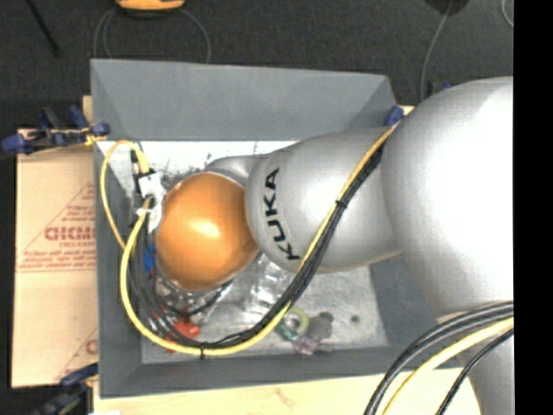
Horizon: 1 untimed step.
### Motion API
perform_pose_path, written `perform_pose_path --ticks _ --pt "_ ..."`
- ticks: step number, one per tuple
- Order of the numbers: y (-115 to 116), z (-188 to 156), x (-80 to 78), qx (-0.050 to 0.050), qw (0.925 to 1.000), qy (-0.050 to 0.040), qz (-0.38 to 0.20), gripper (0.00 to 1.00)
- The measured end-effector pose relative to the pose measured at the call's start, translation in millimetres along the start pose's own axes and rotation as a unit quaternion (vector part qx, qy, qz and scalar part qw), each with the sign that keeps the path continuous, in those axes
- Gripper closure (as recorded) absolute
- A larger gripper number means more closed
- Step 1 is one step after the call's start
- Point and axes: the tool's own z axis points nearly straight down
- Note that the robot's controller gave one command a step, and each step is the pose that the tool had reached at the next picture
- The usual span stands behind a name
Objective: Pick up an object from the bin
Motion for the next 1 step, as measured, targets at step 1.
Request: perform_pose_path --ticks 1 --pt "-4.7 -126.6 16.6 0.0 1.0 0.0027 0.003 1.0"
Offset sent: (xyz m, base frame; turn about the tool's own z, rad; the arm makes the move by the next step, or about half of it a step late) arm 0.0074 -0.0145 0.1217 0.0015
